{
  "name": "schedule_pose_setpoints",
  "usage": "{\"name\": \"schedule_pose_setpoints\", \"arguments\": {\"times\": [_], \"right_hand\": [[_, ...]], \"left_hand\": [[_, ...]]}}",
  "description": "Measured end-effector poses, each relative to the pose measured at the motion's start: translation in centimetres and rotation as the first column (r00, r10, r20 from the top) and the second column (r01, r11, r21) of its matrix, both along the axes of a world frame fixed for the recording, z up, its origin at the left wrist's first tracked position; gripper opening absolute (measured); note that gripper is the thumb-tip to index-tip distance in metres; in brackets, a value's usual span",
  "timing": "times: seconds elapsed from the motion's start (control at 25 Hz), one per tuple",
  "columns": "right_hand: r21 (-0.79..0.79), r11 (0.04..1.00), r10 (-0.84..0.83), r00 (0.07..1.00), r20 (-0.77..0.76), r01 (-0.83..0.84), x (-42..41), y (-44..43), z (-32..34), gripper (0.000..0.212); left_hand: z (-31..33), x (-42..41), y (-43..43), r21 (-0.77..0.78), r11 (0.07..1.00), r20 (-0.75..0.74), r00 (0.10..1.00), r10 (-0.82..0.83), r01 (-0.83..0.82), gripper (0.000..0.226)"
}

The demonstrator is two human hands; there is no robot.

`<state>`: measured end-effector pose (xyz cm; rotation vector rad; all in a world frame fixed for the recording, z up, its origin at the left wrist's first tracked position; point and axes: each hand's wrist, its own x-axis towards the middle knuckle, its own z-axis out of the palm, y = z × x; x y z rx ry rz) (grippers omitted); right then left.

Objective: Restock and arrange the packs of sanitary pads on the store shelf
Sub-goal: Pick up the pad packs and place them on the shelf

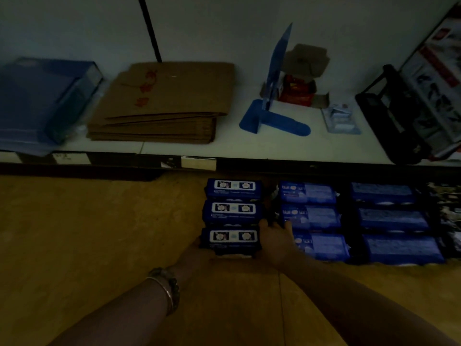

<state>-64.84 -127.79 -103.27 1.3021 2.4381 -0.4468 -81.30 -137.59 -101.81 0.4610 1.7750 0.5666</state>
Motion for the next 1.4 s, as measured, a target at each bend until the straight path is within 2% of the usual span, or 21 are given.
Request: {"name": "schedule_pose_setpoints", "arguments": {"times": [0.08,0.2,0.32,0.4,0.48,0.56,0.64,0.72,0.84,0.92,1.16,1.32,1.4], "right_hand": [[0.014,1.0,0.013,1.0,0.019,-0.013,0.1,-0.1,0.4,0.067],[-0.028,1.0,-0.003,1.0,0.002,0.003,0.2,0.0,0.8,0.07],[-0.058,0.996,-0.077,0.993,-0.09,0.072,0.2,0.6,1.5,0.067],[0.005,0.991,-0.131,0.976,-0.174,0.134,0.1,1.2,2.3,0.053],[0.015,0.974,-0.207,0.922,-0.327,0.224,0.1,1.6,3.2,0.039],[-0.122,0.93,-0.357,0.776,-0.521,0.346,0.2,1.7,4.1,0.03],[-0.309,0.844,-0.527,0.573,-0.628,0.438,0.1,1.5,6.0,0.027],[-0.411,0.755,-0.633,0.404,-0.661,0.51,-0.3,0.9,8.3,0.027],[-0.503,0.653,-0.708,0.219,-0.672,0.567,-0.9,-0.6,11.6,0.024],[-0.565,0.606,-0.734,0.122,-0.668,0.56,-1.6,-1.6,15.1,0.025],[-0.588,0.614,-0.702,0.025,-0.711,0.526,-2.4,-2.3,28.8,0.023],[-0.544,0.633,-0.649,-0.005,-0.761,0.551,-1.7,-2.7,40.0,0.027],[-0.562,0.631,-0.632,-0.067,-0.772,0.534,-1.9,-3.1,46.8,0.03]], "left_hand": [[0.1,0.0,-0.1,0.007,0.999,-0.037,0.999,-0.037,0.037,0.055],[0.5,-0.5,0.3,0.014,0.981,-0.161,0.968,-0.19,0.195,0.048],[1.6,-1.3,1.7,-0.068,0.966,-0.377,0.89,-0.256,0.249,0.059],[2.4,-1.7,3.1,-0.033,0.964,-0.509,0.826,-0.243,0.263,0.051],[3.0,-1.6,4.2,0.016,0.945,-0.571,0.779,-0.26,0.327,0.042],[3.5,-1.3,5.3,0.073,0.916,-0.585,0.761,-0.28,0.394,0.039],[4.8,-0.4,5.8,0.153,0.913,-0.555,0.797,-0.237,0.378,0.033],[6.7,0.4,5.6,0.226,0.919,-0.493,0.852,-0.176,0.322,0.032],[10.1,1.0,4.3,0.318,0.921,-0.328,0.938,-0.115,0.225,0.029],[13.3,1.4,3.6,0.327,0.925,-0.248,0.962,-0.116,0.196,0.024],[25.6,2.2,3.9,0.324,0.942,-0.137,0.989,-0.049,0.092,0.02],[37.2,2.5,2.3,0.344,0.939,-0.056,0.997,0.045,-0.023,0.019],[43.8,2.3,1.6,0.351,0.933,-0.01,0.996,0.092,-0.083,0.022]]}}
